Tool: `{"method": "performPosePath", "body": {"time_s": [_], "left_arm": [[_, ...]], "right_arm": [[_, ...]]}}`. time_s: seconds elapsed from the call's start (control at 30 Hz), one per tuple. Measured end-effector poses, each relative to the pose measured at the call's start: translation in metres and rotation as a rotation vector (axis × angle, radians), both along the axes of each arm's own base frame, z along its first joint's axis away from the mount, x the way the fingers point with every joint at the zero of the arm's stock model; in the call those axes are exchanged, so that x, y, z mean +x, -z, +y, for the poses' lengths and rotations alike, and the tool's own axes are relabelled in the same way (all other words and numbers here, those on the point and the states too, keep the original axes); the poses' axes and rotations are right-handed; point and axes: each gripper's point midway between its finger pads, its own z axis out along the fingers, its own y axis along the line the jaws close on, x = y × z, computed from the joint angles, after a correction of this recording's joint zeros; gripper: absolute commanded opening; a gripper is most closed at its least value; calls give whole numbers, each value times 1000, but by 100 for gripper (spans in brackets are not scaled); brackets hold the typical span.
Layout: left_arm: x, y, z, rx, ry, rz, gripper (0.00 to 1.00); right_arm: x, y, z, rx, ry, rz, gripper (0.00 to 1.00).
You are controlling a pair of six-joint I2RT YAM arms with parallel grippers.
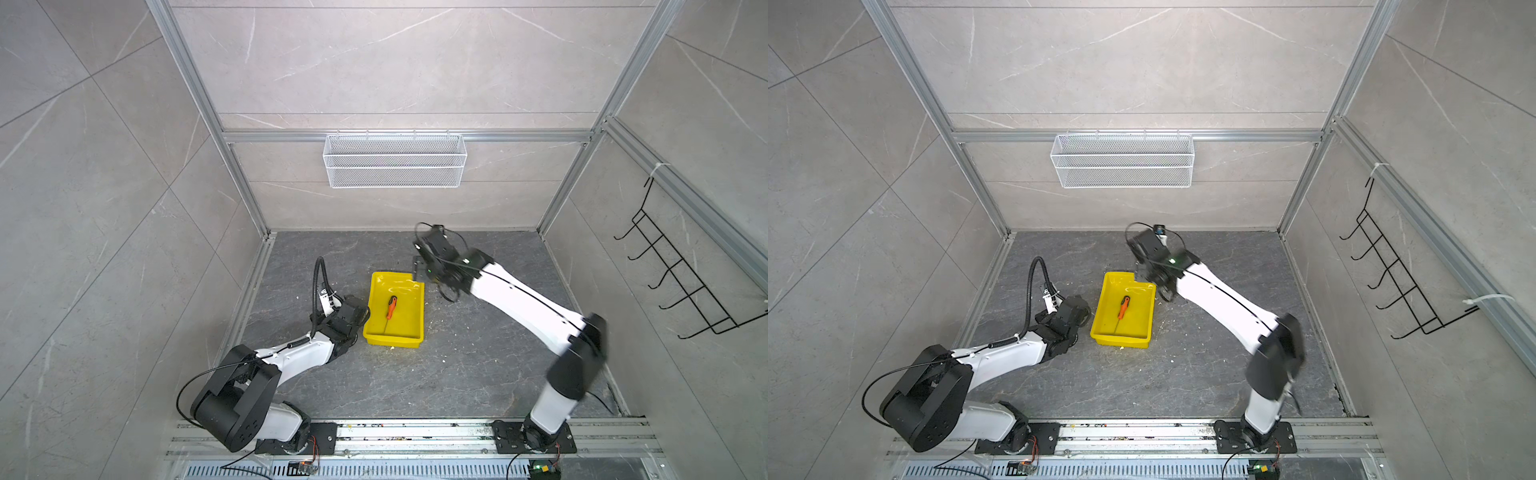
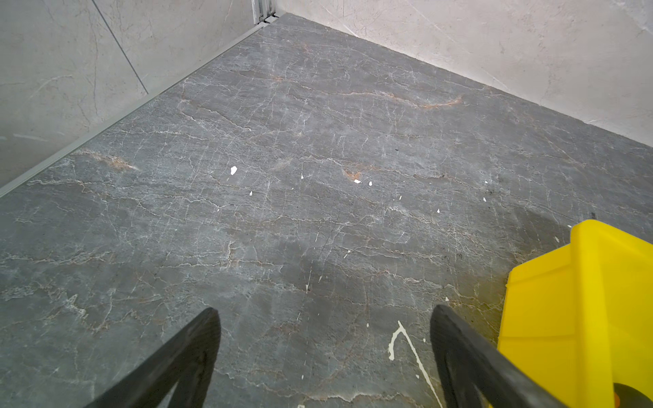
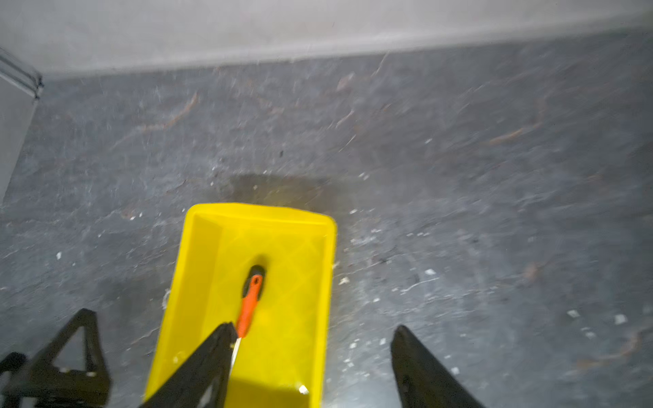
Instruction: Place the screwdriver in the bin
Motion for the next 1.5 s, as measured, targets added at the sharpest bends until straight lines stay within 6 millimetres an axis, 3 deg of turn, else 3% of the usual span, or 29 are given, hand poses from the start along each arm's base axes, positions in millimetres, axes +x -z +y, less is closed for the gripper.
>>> {"method": "performPosePath", "body": {"time_s": [0.1,0.23,0.3,0.37,0.53,0.87,1.0,1.3,1.37,1.43,1.5], "left_arm": [[0,0,-1,-8,6,-2,94],[0,0,-3,-20,13,0,94],[0,1,-4,-27,17,2,94],[0,1,-5,-31,21,4,94],[0,8,-6,-32,20,18,94],[1,14,-9,-37,31,34,95],[3,20,-15,-50,53,54,95],[6,22,-25,-83,85,59,95],[7,22,-26,-89,89,58,95],[7,22,-27,-93,93,57,95],[7,22,-27,-95,94,56,95]], "right_arm": [[-29,9,-70,-53,126,-120,87],[-51,52,-155,-174,322,-222,79],[-58,67,-183,-261,383,-244,82],[-58,72,-197,-335,403,-254,84],[-36,74,-212,-436,443,-284,86],[1,136,-232,-513,413,-216,87],[2,135,-230,-467,382,-263,87],[2,129,-247,-308,354,-329,85],[3,128,-241,-270,318,-363,99],[2,137,-232,-230,254,-425,99],[-5,164,-227,-235,195,-377,99]]}}
